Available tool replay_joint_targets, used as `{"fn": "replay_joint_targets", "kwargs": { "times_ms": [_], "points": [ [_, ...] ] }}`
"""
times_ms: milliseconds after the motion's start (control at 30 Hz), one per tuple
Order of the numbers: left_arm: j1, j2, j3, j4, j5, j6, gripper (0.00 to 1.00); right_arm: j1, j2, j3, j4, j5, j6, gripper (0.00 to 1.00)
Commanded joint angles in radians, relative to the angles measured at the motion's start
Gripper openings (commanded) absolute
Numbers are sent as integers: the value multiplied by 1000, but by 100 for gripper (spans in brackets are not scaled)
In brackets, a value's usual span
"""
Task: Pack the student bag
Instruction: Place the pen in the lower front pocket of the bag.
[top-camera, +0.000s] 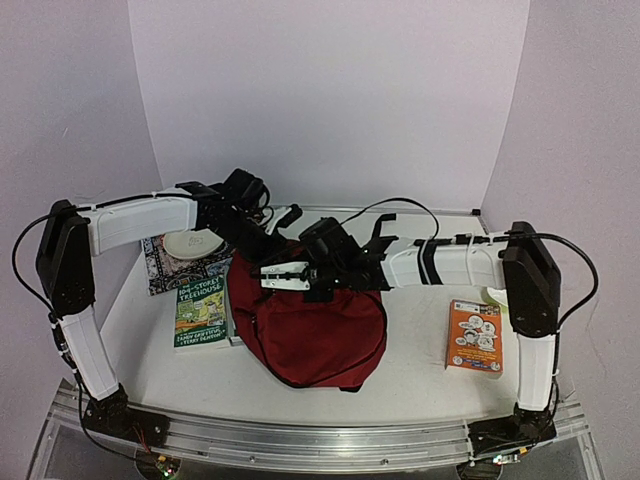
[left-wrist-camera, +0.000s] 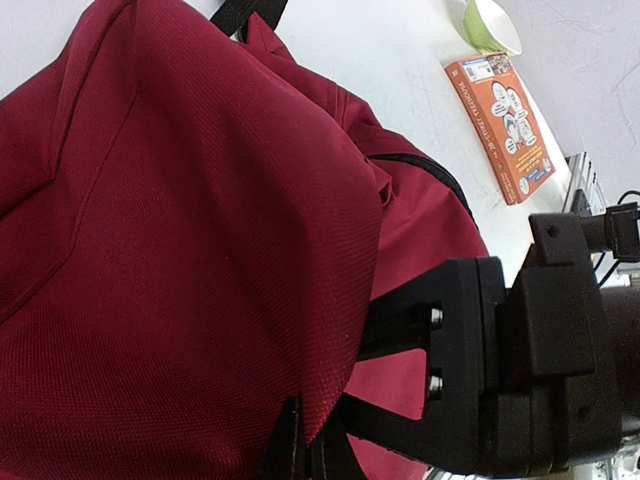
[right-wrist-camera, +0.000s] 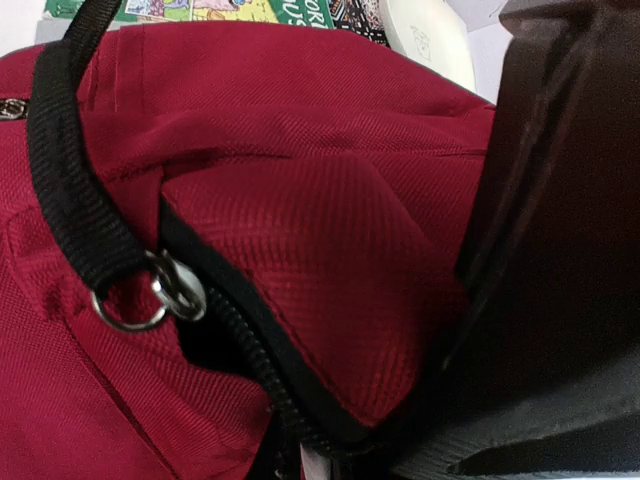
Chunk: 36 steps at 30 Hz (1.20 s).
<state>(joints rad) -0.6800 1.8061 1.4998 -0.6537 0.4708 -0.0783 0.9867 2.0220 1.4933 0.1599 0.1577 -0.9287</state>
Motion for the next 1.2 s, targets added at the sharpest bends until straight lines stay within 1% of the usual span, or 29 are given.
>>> {"fn": "replay_joint_targets", "kwargs": {
  "times_ms": [0,133,300,400,467,567,700,800,1033,1100,1167],
  "points": [
    [-13,-14,38,-42,38,36,0,-43,-34,-10,78,-27,-16,0],
    [-15,0,56,-56,61,44,0,-43,-22,-13,110,-33,-40,0],
    [-31,21,78,-69,88,53,0,-38,-3,-41,210,-46,-102,0],
    [-41,28,89,-73,91,50,0,-39,27,-28,219,-47,-135,1],
    [-41,28,96,-74,86,43,0,-38,36,-25,219,-37,-135,5],
    [-42,24,103,-73,73,37,0,-38,33,-32,219,-20,-124,14],
    [-41,27,115,-73,51,31,0,-35,-14,-67,219,-44,-87,25],
    [-41,30,125,-72,34,22,0,-29,-62,-97,211,-47,-56,37],
    [-42,31,157,-68,-33,-10,0,-12,-185,-148,115,-66,68,46],
    [-41,27,156,-60,-43,-21,3,-8,-225,-158,74,-88,128,50],
    [-42,19,149,-49,-48,-34,8,-3,-259,-177,52,-108,180,53]
  ]
}}
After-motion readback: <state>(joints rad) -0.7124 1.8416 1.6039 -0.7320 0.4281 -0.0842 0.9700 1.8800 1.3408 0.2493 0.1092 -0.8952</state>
